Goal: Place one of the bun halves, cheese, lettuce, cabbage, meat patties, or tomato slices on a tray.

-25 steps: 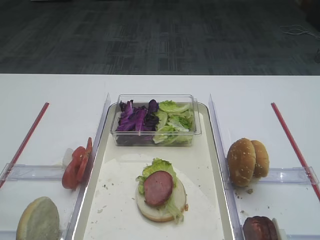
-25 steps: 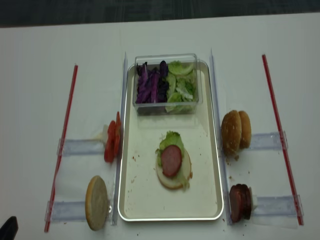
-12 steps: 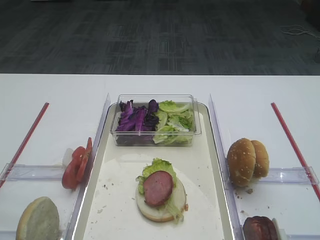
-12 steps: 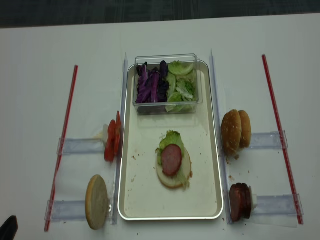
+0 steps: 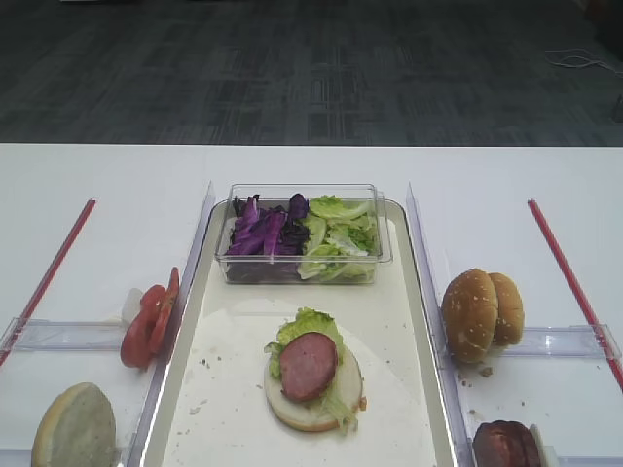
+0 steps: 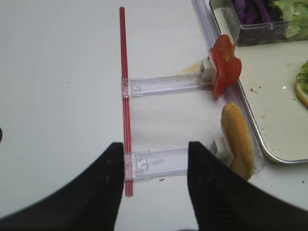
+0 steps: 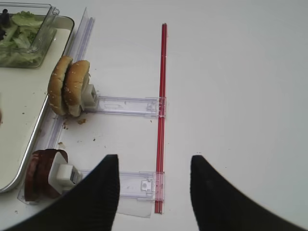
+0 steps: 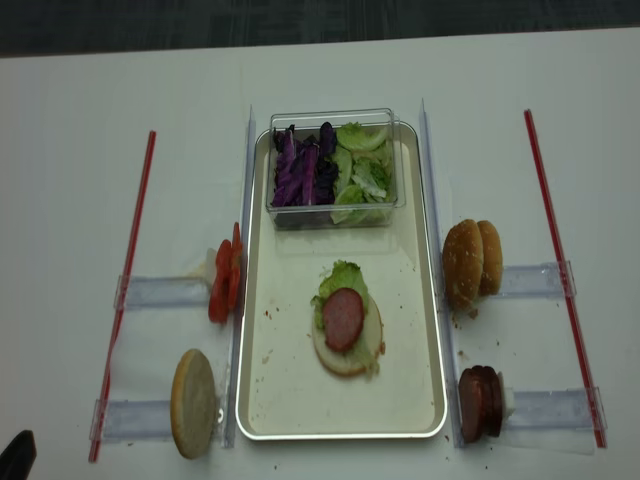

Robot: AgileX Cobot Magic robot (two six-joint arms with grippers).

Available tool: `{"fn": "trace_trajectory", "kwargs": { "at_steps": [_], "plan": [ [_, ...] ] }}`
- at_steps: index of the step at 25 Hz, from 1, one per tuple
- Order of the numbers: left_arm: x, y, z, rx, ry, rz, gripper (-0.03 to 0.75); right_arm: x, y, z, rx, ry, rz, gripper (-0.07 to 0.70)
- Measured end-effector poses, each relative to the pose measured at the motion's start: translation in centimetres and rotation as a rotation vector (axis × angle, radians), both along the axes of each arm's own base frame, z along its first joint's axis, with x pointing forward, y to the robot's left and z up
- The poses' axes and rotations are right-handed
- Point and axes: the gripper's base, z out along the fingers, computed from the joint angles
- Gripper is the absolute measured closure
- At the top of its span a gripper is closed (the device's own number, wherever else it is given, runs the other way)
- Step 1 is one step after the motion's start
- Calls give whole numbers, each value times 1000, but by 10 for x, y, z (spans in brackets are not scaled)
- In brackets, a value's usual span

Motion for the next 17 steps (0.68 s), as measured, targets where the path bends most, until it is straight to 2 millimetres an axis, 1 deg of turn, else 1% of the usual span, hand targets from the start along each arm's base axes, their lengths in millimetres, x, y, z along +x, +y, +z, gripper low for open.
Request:
{"fn": "trace_trajectory", "kwargs": {
  "at_steps": [3, 5, 6, 7, 11, 17],
  "plan": [
    [0, 0, 0, 0, 0, 0, 419, 0, 0, 0, 2, 0, -1, 139],
    [0, 0, 0, 0, 0, 0, 419, 0, 0, 0, 2, 0, -1, 29],
    [0, 0, 0, 0, 0, 0, 419, 0, 0, 0, 2, 0, -1, -8],
    [0, 0, 0, 0, 0, 0, 419, 0, 0, 0, 2, 0, -1, -27],
    [0, 0, 0, 0, 0, 0, 419, 0, 0, 0, 3, 0, 0, -56],
    [0, 0, 0, 0, 0, 0, 419, 0, 0, 0, 3, 0, 0, -60]
  ]
}}
